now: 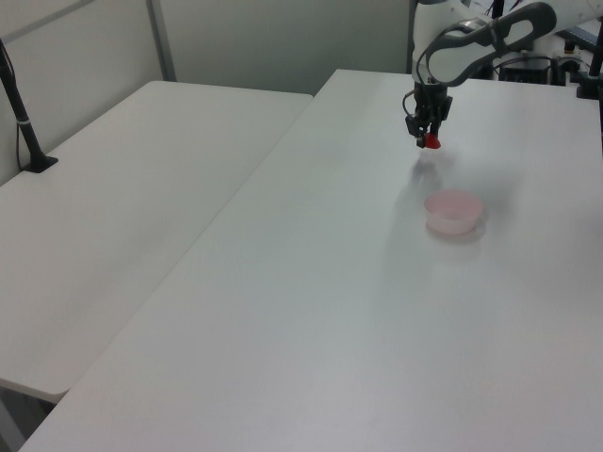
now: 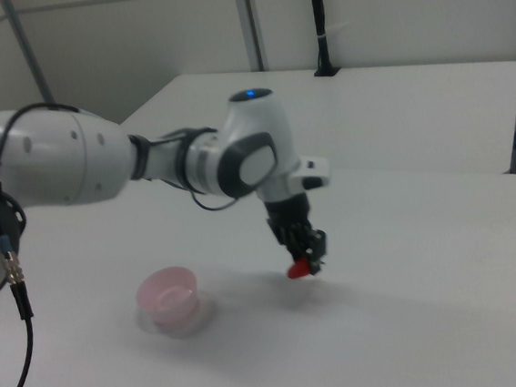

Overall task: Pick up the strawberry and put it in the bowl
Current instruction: 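Carry the strawberry over the pink bowl and lower it, then open the gripper to drop the strawberry and raise it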

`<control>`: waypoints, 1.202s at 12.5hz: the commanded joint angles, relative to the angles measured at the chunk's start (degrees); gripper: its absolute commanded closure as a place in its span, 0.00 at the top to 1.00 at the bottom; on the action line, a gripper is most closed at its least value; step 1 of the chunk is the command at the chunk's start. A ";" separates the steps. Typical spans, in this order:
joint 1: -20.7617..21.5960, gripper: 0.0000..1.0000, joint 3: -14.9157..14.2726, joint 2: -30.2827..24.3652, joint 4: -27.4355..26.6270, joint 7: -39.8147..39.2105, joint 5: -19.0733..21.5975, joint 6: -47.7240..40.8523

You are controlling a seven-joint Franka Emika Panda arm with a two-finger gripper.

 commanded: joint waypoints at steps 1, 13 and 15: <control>3.04 0.41 4.85 -8.93 -6.75 -1.53 -0.66 -9.25; 15.70 1.00 6.89 -15.81 -11.70 2.06 0.14 -23.33; 17.45 1.00 6.89 -16.94 -10.82 4.78 0.14 -23.24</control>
